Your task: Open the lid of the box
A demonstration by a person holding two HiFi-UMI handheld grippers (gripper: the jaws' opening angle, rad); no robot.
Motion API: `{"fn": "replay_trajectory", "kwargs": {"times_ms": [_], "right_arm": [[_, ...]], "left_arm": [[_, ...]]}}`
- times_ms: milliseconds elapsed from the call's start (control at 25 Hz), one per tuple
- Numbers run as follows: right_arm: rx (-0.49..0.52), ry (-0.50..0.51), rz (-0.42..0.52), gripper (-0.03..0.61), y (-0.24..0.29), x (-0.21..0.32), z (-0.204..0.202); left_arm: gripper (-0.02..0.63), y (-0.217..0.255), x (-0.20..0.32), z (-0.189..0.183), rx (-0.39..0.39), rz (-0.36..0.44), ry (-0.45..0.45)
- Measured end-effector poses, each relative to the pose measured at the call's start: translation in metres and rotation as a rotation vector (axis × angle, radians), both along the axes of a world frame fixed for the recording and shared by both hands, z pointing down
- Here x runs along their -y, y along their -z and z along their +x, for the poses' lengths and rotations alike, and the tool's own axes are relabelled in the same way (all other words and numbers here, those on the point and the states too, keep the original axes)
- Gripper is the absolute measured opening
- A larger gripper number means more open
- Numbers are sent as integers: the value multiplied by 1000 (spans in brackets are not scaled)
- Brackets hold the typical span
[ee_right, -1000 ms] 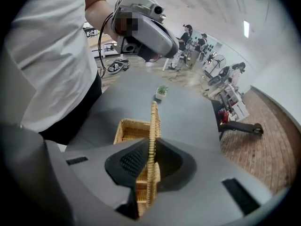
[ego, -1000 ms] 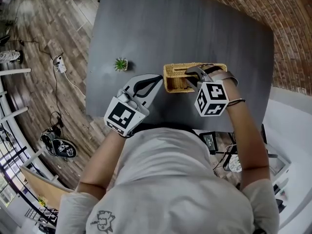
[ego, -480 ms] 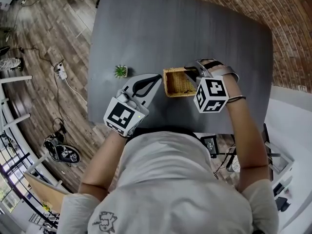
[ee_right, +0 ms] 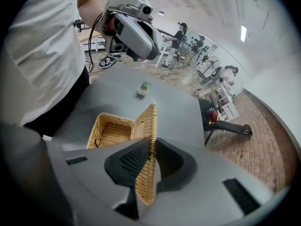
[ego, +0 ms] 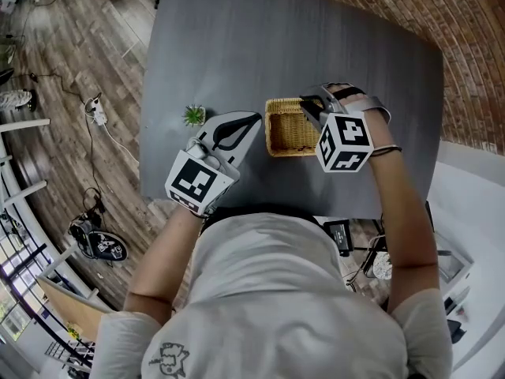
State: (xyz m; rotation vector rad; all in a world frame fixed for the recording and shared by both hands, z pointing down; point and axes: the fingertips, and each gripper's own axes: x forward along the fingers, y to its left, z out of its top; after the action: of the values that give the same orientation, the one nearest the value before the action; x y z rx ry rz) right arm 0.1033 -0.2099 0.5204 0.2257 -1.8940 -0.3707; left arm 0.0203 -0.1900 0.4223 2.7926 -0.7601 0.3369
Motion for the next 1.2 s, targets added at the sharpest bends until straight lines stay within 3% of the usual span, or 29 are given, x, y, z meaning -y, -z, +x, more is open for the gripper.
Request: {"fn": "replay_trajectory", "kwargs": {"times_ms": [560,1200], "right_arm": [[6,-13,29,67,-14,43,-3],[-19,-31,65,69,-35,69,-4]], "left_arm": [[11,-8,29,3,24,25,24],[11,-40,53,12,57,-10,37]]}}
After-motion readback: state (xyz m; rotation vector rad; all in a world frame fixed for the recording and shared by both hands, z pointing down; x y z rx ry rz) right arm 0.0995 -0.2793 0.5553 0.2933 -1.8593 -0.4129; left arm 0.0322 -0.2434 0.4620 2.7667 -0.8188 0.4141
